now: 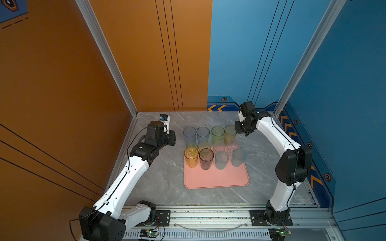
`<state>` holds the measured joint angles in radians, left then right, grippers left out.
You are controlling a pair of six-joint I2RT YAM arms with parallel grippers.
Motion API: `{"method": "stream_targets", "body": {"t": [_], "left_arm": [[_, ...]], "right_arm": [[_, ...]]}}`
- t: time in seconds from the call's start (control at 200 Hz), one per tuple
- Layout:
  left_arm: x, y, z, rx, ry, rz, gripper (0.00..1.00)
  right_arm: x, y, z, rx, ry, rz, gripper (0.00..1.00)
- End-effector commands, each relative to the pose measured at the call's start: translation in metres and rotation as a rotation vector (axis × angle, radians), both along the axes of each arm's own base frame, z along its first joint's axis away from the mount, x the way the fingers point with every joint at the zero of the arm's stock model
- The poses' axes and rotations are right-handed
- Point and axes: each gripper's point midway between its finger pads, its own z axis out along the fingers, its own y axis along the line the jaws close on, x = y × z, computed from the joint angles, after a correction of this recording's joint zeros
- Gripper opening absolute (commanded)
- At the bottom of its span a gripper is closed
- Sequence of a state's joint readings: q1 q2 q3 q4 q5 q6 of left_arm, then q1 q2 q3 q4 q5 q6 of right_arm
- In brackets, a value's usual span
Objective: Place the glasses into the tray
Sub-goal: Pick up the glass from the center of the table.
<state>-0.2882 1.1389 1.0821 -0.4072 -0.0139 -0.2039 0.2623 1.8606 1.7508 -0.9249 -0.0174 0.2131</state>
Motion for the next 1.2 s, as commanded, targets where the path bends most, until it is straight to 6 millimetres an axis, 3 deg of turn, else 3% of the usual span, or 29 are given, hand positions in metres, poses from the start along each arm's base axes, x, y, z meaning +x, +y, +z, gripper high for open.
{"method": "stream_targets", "body": {"t": [0.0,0.13,0.165,0.531,1.197], "left_arm": [[0.001,-0.001,0.003,-0.020,-0.009,-0.011,0.15],[0.002,0.000,0.002,-0.020,-0.005,-0.010,0.15],[0.002,0.000,0.001,-0.020,-0.003,-0.008,0.15],[0.003,0.002,-0.004,-0.018,0.010,-0.005,0.15],[0.006,0.003,-0.010,-0.019,0.028,-0.004,0.15]], "right_arm": [[0.001,-0.012,-0.001,-0.068,0.017,-0.018,0.25],[0.002,-0.013,-0.010,-0.072,0.039,-0.016,0.25],[0.008,-0.011,-0.002,-0.064,0.016,-0.016,0.25],[0.019,-0.010,-0.011,-0.053,0.030,-0.022,0.24],[0.028,-0.006,-0.032,-0.042,0.073,-0.020,0.19]]}}
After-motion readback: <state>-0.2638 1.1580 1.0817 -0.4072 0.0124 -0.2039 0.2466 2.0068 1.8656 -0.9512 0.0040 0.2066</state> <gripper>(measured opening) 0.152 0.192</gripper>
